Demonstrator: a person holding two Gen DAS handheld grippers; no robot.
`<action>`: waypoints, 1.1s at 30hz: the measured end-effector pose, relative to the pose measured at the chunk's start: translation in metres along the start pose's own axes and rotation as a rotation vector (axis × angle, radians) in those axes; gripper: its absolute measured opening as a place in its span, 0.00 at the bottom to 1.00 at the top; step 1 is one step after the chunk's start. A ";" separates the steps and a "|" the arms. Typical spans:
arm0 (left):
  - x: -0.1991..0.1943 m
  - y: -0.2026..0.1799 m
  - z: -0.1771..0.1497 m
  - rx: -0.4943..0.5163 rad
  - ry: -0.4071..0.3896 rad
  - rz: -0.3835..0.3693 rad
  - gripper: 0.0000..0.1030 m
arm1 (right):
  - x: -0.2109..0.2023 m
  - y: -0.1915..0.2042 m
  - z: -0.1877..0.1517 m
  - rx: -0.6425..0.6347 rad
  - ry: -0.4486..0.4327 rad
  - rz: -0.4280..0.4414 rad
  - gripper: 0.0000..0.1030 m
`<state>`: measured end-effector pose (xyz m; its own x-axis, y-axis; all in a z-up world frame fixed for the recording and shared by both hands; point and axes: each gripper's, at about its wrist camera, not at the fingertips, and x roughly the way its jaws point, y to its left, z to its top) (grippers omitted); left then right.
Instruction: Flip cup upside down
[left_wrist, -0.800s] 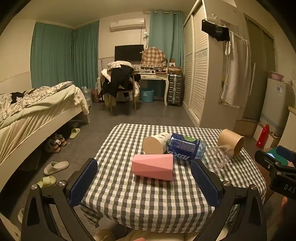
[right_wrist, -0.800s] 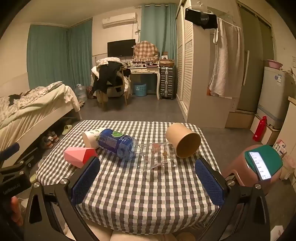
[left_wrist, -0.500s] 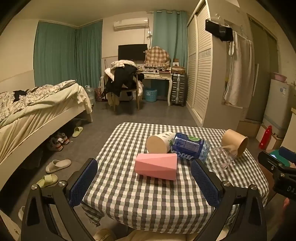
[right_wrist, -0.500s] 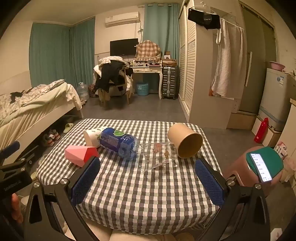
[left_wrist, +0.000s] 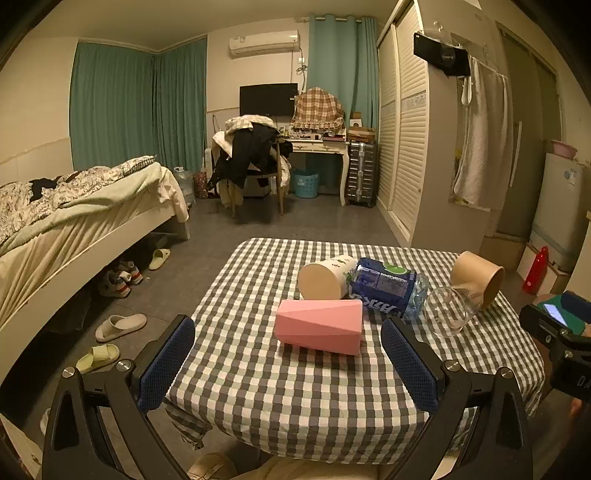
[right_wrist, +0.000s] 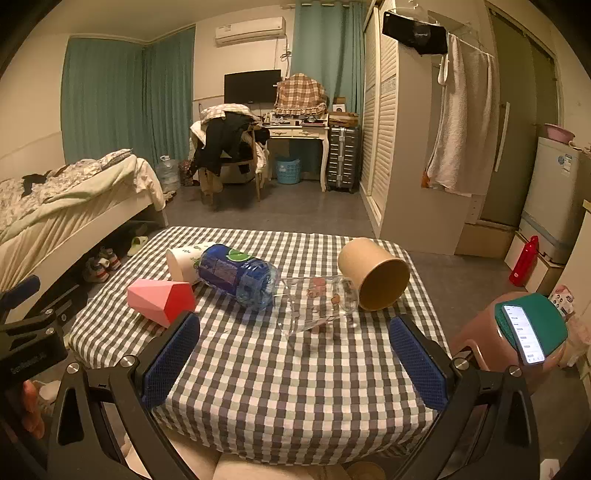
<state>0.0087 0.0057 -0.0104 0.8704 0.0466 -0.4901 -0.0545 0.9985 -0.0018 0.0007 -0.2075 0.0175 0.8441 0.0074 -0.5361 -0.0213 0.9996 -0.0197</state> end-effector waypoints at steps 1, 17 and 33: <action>0.000 0.001 0.000 -0.003 0.000 0.000 1.00 | 0.001 0.001 0.000 -0.001 0.001 0.001 1.00; 0.001 0.002 -0.002 0.000 0.003 -0.005 1.00 | 0.005 0.006 -0.003 -0.015 0.016 0.014 1.00; -0.003 -0.002 -0.004 0.009 0.004 -0.011 1.00 | 0.004 0.005 -0.003 -0.010 0.017 0.016 1.00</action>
<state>0.0044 0.0030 -0.0127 0.8690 0.0358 -0.4935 -0.0407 0.9992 0.0008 0.0023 -0.2024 0.0122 0.8342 0.0230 -0.5510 -0.0401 0.9990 -0.0190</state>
